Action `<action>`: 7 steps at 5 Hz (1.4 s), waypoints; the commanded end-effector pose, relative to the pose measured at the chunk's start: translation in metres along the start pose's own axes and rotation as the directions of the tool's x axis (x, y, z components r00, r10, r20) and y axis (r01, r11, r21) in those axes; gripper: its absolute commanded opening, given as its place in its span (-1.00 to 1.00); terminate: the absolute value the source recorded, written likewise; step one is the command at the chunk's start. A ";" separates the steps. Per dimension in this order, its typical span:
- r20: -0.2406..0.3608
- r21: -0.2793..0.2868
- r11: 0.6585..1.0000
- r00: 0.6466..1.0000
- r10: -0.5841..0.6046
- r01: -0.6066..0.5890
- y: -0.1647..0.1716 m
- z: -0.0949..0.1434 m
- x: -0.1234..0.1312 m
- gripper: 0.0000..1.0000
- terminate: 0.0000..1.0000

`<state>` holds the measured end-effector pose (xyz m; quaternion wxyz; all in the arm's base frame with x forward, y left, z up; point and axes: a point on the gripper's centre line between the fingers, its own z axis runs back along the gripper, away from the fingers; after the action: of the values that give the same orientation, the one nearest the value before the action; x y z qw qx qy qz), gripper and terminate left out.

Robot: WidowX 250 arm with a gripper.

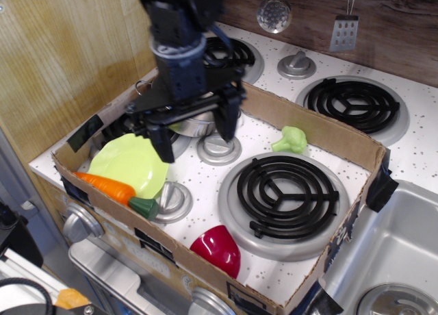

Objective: Take carrot off plate

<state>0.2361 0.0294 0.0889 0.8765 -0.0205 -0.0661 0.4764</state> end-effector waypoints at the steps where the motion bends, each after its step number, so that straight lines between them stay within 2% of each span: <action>1: 0.095 -0.058 0.981 0.977 0.191 -0.186 0.027 -0.003 0.032 1.00 -1.00; 2: 0.101 -0.017 0.969 0.964 0.247 -0.246 0.039 -0.016 0.034 1.00 -1.00; 3: 0.079 0.080 0.955 0.957 0.278 -0.284 0.050 -0.021 0.037 1.00 -1.00; 4: 0.074 0.116 0.951 0.957 0.280 -0.287 0.055 -0.023 0.040 1.00 -1.00; 5: 0.081 0.112 0.946 0.952 0.295 -0.303 0.061 -0.026 0.042 1.00 -1.00; 6: 0.099 0.047 0.944 0.942 0.321 -0.327 0.067 -0.033 0.045 1.00 -1.00; 7: 0.103 0.012 0.940 0.935 0.338 -0.341 0.069 -0.035 0.054 1.00 -1.00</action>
<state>0.2171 0.1123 0.0458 0.7770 0.0082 -0.0839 0.6239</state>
